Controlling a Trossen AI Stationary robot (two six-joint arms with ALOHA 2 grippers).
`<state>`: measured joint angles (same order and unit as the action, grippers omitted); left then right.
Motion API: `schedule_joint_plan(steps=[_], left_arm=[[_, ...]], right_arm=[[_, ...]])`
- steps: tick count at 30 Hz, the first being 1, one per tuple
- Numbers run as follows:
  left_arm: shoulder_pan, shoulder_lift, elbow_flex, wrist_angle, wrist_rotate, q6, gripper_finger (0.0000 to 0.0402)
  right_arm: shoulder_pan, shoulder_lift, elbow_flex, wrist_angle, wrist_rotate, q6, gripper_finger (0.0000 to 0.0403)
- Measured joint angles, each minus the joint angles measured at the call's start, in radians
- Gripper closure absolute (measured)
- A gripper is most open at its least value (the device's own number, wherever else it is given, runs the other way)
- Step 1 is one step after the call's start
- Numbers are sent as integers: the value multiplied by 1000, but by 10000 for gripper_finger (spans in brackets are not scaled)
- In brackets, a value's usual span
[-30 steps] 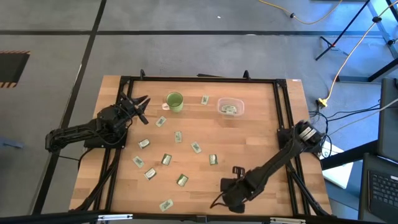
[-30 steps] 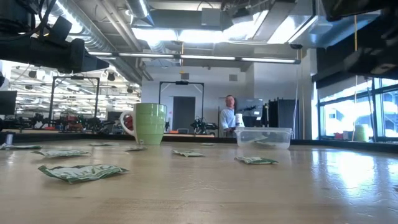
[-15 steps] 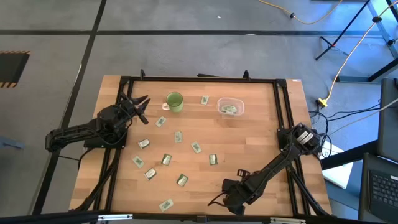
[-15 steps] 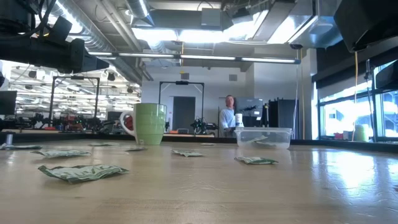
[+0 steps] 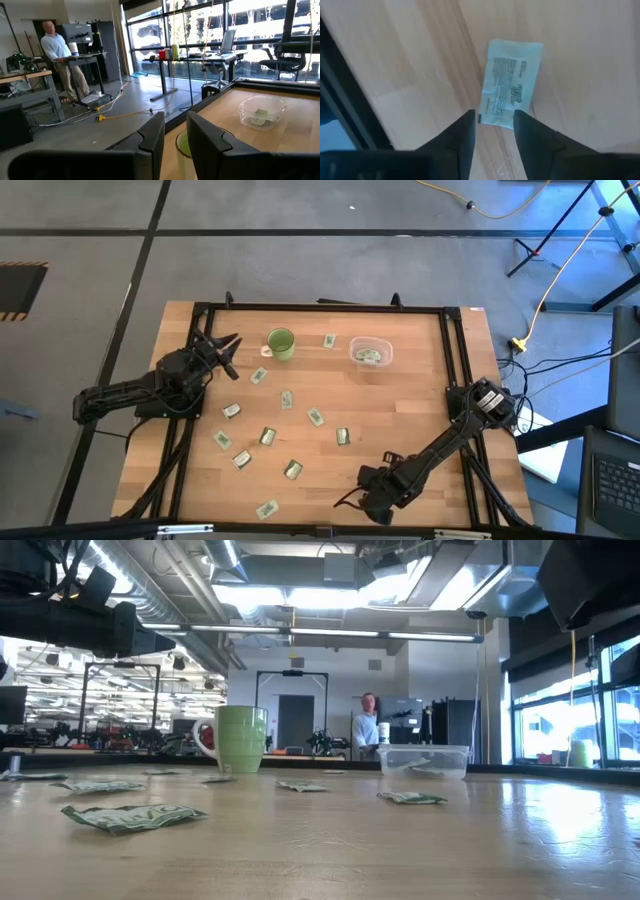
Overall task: Pick and place items into bin
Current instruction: Put the white stevia packet into the transparent bin
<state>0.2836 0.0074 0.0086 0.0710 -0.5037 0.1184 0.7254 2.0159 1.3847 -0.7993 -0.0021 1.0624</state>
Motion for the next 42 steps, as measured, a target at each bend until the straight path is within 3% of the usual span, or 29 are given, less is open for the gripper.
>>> schedule_joint_plan(steps=[12,25,34,42], left_arm=[[0,0,0,0,0,0,325],[0,0,0,0,0,0,325],[0,0,0,-1,0,0,325],[0,0,0,-1,0,0,325]], right_arm=[[8,-1,0,111,-38,-29,259],[7,-1,0,-11,-28,5,277],[7,-1,-2,-7,46,-21,286],[7,-4,-57,15,39,6,286]])
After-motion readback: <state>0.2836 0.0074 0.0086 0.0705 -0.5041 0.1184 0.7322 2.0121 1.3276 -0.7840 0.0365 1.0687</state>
